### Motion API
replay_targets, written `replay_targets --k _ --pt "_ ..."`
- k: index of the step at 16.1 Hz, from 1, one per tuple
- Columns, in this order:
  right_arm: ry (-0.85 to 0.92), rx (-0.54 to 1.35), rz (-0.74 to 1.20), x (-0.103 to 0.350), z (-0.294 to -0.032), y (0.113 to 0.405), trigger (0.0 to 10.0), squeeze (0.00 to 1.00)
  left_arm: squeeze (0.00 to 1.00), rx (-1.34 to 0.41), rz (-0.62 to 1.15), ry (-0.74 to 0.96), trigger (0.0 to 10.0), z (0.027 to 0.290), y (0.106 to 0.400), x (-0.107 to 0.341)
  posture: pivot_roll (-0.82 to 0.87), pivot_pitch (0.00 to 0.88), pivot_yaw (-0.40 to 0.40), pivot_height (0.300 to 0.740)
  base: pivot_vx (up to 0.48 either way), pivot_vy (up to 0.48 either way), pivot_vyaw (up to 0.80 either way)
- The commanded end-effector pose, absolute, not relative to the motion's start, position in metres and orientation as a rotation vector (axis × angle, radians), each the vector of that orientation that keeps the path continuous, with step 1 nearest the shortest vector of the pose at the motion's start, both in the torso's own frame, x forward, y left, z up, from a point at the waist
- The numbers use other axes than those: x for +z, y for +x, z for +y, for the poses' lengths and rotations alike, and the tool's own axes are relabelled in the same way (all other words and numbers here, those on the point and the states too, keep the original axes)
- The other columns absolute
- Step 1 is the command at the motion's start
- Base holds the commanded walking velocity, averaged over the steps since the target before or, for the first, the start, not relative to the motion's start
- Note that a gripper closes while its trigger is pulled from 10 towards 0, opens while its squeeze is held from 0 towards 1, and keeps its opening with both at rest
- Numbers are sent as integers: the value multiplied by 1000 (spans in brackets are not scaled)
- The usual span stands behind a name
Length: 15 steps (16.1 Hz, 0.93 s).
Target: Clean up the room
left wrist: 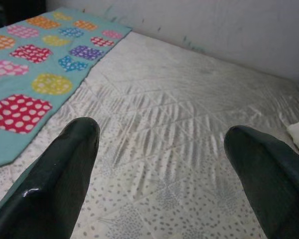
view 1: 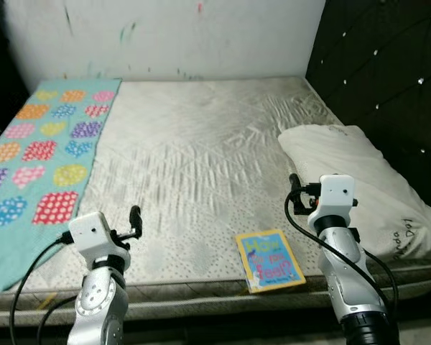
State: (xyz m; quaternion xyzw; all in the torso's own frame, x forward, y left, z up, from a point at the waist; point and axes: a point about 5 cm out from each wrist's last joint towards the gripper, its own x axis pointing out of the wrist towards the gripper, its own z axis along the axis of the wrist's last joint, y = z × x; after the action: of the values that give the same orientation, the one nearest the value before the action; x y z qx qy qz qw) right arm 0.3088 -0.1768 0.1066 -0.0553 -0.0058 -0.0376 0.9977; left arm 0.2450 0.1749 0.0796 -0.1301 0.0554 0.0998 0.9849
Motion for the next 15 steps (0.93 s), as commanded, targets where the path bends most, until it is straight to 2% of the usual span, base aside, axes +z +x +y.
replay_targets --k 1,3,4,5,15 --pt "-121 -71 -18 111 -178 311 10000 0 0 182 101 -265 10000 172 246 82 22 0 18 740 0 0 0" --pt "-177 -64 28 105 -178 314 10000 0 0 171 115 -272 10000 170 247 80 22 0 18 740 0 0 0" --pt "-244 -60 152 88 -181 317 10000 0 0 181 159 -267 10000 172 247 73 20 0 13 740 0 0 0" --pt "-255 -60 176 85 -182 316 10000 0 0 182 172 -260 10000 172 247 71 21 0 12 740 0 0 0" --pt "-216 -67 138 91 -183 318 10000 0 0 182 189 -258 10000 174 244 68 23 0 13 740 0 0 0"
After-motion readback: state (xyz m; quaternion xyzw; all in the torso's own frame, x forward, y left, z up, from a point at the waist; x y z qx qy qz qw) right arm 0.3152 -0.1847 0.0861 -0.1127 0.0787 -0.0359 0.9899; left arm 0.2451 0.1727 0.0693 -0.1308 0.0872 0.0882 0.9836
